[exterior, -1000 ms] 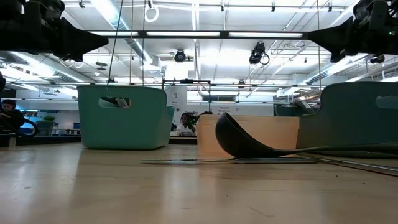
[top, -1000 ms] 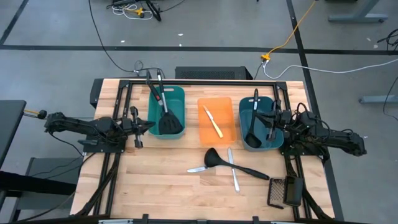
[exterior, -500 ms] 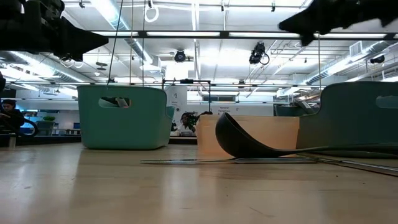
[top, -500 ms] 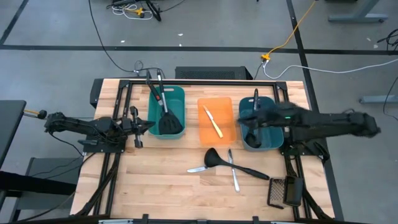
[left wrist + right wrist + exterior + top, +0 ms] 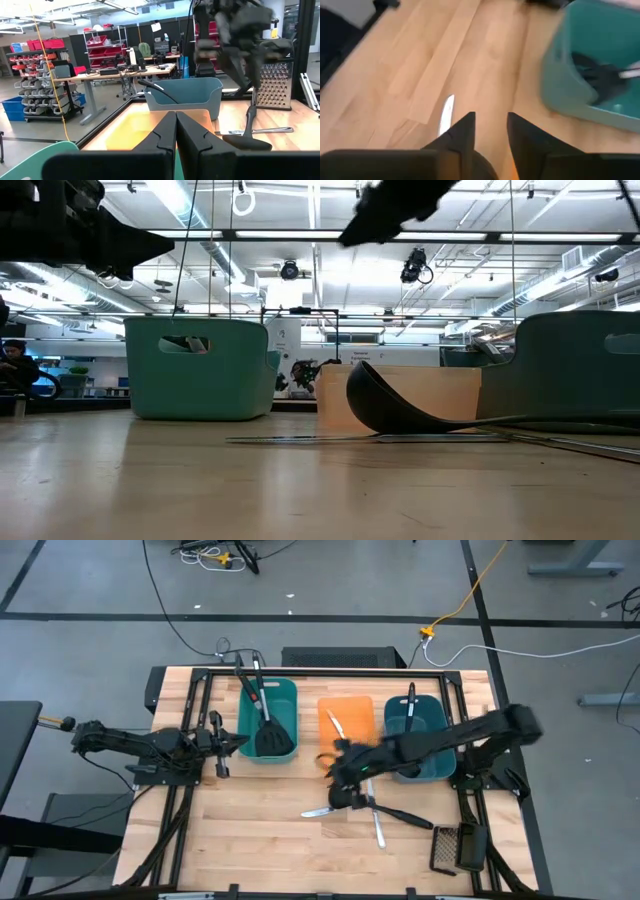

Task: Pick & Place Kitchen Items
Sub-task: Put the left silver table knife into the orange bin

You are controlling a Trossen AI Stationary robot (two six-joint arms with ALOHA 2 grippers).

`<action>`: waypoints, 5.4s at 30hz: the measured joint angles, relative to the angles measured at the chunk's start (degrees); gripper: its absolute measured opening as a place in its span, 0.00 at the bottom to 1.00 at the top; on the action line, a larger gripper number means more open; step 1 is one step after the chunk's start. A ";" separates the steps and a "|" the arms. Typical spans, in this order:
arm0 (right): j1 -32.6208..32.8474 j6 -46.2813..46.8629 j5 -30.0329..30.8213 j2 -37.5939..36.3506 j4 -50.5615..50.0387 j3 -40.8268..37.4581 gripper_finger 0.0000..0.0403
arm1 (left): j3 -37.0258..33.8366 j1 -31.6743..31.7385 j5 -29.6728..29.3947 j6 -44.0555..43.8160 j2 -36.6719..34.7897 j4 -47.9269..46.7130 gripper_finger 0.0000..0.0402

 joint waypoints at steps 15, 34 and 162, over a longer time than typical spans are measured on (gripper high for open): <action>4.47 1.56 -0.08 25.22 -13.97 19.93 0.41 | 0.00 0.00 0.00 -0.13 0.00 -0.03 0.04; 5.58 4.53 -4.52 29.32 -16.93 19.13 0.41 | 0.00 0.00 0.22 -0.48 0.04 0.00 0.04; 4.62 16.53 -1.28 29.43 4.84 8.48 0.14 | 52.57 -13.64 3.64 -38.98 65.40 -60.16 0.42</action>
